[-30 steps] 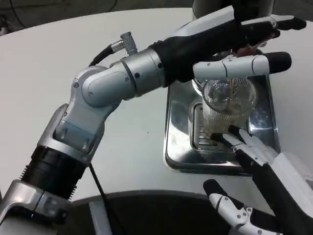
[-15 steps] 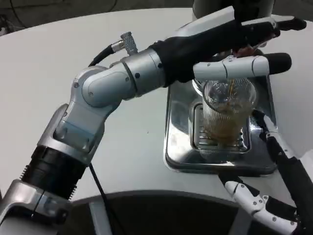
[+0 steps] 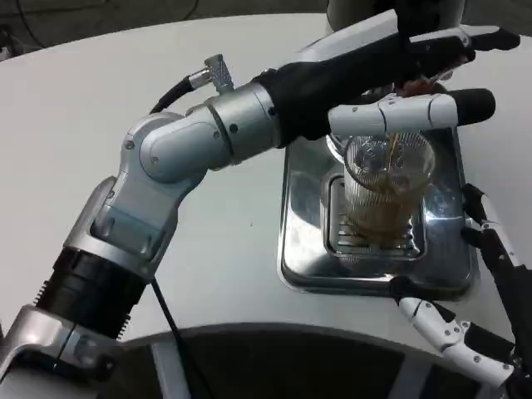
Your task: Grasp the cup under the faucet to collect the drink, then remove the cup.
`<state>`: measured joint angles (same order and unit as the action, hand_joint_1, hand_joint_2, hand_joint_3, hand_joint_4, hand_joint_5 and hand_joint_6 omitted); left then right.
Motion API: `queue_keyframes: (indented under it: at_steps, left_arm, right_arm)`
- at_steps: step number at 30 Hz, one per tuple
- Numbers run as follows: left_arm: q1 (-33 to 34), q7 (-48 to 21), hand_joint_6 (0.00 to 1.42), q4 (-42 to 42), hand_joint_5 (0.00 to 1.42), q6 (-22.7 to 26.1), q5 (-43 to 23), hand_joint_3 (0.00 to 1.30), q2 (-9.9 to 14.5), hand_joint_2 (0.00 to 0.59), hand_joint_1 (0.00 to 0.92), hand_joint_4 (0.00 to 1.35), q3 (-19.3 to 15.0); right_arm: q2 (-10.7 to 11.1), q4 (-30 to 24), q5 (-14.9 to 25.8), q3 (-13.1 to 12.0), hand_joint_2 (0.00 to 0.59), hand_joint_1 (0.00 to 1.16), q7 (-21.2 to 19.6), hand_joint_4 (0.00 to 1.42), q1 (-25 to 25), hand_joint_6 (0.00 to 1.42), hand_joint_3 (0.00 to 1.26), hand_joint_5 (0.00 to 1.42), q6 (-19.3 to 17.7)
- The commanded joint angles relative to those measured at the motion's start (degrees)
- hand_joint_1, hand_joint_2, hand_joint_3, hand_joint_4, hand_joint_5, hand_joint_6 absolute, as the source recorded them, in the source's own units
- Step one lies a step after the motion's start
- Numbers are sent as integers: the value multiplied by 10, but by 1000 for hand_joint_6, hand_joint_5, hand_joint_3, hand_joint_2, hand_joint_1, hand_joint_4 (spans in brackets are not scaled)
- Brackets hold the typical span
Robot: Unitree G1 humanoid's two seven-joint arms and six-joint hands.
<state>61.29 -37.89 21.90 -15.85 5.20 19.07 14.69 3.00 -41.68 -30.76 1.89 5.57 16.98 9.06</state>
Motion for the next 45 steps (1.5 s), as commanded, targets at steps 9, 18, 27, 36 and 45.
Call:
queue_keyframes:
  at_steps: [9,18,27,36,45]
  left_arm:
    - [-23,-18,91,5,60,5,18,109,4,102,0,16,16]
    - [-22,-18,94,8,70,2,16,118,5,105,0,27,12]
    - [-20,-18,96,14,72,-5,16,135,3,105,0,37,12]
    - [-7,-20,96,34,72,-12,18,136,0,104,0,38,15]
    - [1,-19,105,54,72,-23,20,143,-2,108,0,38,17]
  right_arm:
    - [24,103,77,-34,246,616,-40,14,-76,0,0,106,-58]
    - [72,196,146,-63,240,622,-30,33,-143,0,0,121,-105]
    - [99,255,175,-69,230,615,-32,46,-186,0,0,145,-130]
    - [113,301,193,-66,225,605,-31,63,-222,0,22,158,-153]
    - [126,344,210,-63,224,602,-21,76,-255,0,26,169,-176]
